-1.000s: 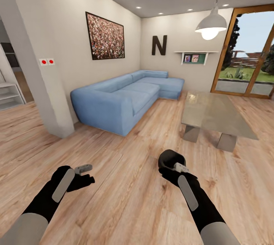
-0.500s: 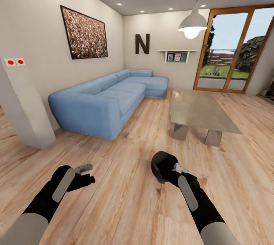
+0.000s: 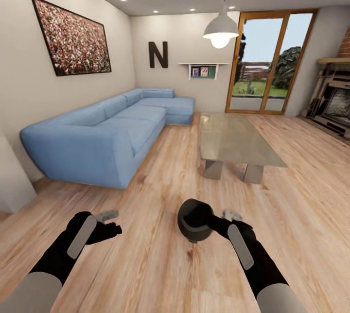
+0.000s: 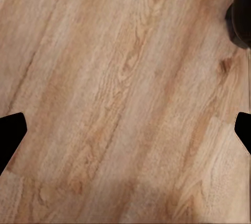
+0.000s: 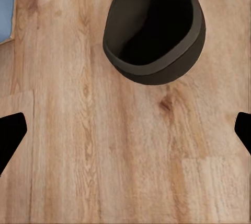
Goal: Place each of the two pumpkins and all three candles from the living room inside a cabinet in the living room (use any cabinet), then make sure every cabinet is closed, and position the cauldron so it is next to a table in the living room.
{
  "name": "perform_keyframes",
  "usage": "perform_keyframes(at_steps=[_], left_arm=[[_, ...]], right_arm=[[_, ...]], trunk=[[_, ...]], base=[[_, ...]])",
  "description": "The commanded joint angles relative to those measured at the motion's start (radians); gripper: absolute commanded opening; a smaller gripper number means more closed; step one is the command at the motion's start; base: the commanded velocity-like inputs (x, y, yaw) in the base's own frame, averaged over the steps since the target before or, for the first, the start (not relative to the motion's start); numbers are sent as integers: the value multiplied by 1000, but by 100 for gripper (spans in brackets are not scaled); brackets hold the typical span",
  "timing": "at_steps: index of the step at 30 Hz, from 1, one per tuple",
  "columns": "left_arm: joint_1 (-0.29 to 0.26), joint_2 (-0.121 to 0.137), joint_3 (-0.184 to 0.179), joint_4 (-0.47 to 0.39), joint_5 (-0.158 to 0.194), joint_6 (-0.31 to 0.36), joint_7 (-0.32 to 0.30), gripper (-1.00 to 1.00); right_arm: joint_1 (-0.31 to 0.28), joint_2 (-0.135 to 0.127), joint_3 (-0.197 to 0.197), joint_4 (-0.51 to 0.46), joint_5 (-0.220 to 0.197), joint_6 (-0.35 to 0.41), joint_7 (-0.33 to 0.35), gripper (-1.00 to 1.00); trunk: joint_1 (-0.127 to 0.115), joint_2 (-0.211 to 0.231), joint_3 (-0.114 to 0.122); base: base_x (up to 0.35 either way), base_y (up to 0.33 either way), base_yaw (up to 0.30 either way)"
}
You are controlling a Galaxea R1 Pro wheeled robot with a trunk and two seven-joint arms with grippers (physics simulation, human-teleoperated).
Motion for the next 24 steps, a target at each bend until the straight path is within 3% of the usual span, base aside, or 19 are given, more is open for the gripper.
perform_keyframes(at_steps=[1,8,24], left_arm=[[0,1,-3,-2,11,2,10,100],[0,1,-3,-1,11,2,10,100],[0,2,-8,0,11,2,10,100]], right_arm=[[-1,-1,2,-1,-11,1,-10,100],[-1,-2,2,-3,-11,-1,-11,100],[-1,6,4,-24,-12,1,-12,100]], trunk=[[0,0,-1],[0,0,-3],[0,0,-3]], base=[[315,0,-273],[320,40,-239],[284,32,-19]])
